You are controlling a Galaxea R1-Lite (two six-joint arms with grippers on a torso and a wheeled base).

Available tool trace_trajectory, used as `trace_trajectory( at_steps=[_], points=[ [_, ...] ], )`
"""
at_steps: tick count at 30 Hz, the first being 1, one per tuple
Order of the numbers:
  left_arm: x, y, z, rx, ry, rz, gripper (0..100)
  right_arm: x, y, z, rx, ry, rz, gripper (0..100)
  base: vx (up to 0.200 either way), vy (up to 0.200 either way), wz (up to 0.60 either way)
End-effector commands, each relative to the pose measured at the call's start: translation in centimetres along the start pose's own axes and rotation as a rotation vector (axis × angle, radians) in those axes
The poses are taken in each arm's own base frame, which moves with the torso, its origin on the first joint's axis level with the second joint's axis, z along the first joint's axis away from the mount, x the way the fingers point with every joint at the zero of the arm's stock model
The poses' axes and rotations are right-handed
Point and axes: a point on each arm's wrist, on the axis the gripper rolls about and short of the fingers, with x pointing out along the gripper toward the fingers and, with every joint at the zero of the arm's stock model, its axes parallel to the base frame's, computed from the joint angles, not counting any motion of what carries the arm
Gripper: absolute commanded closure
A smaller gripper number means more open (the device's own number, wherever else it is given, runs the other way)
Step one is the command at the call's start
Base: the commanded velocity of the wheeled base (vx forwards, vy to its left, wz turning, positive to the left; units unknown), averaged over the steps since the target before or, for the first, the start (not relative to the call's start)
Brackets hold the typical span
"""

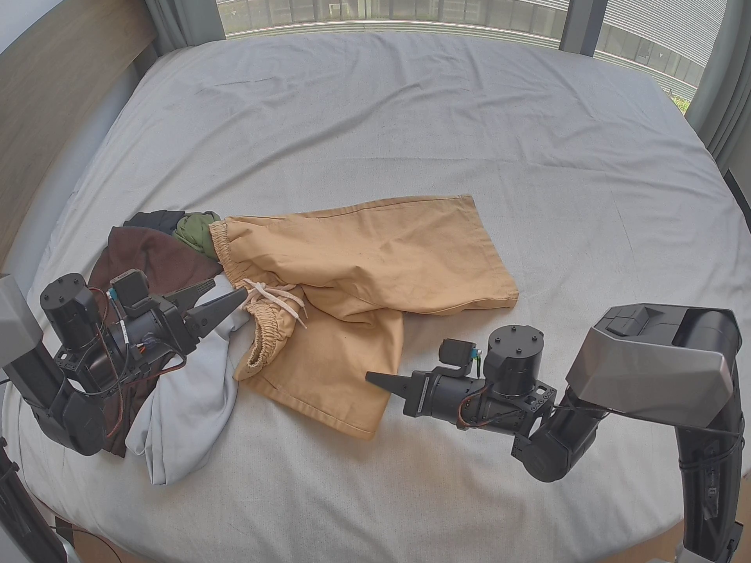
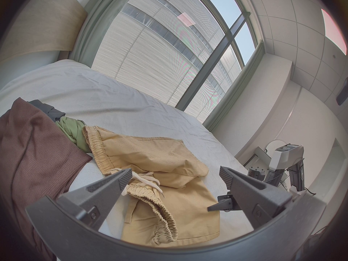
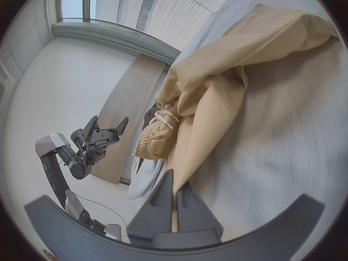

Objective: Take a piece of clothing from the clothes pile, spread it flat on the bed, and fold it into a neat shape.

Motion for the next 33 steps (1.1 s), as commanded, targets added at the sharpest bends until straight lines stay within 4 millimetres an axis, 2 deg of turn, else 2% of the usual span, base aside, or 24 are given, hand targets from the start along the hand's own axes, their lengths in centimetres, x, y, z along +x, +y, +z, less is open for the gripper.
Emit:
trace_trajectory(
  at_steps=[1,6,12,16,22,26,33],
  points=[
    [0.0,0.0,0.1,0.002,-0.003,0.0,0,-0.9,0.8,0.2,0.011,0.005,0.011,100,0.0,0.0,0.0],
    [0.0,-0.1,0.1,0.0,-0.004,-0.002,0,-2.3,1.6,0.2,0.014,0.015,0.027,100,0.0,0.0,0.0],
    [0.0,-0.2,0.2,0.002,-0.005,-0.004,0,-3.1,1.7,0.0,0.024,0.012,0.029,100,0.0,0.0,0.0],
    [-0.1,-0.2,0.2,0.0,-0.007,-0.005,0,-4.0,2.7,0.3,0.033,0.027,0.061,100,0.0,0.0,0.0],
    [0.0,-0.2,0.2,0.001,-0.008,-0.005,0,-3.9,2.8,0.6,0.039,0.02,0.069,100,0.0,0.0,0.0],
    [-0.1,0.0,0.4,0.004,-0.012,0.001,0,-3.2,3.0,1.0,0.028,0.01,0.089,100,0.0,0.0,0.0],
    [-0.2,0.3,0.3,0.002,-0.01,0.01,0,0.2,2.3,2.4,0.0,-0.035,0.133,100,0.0,0.0,0.0]
  ],
)
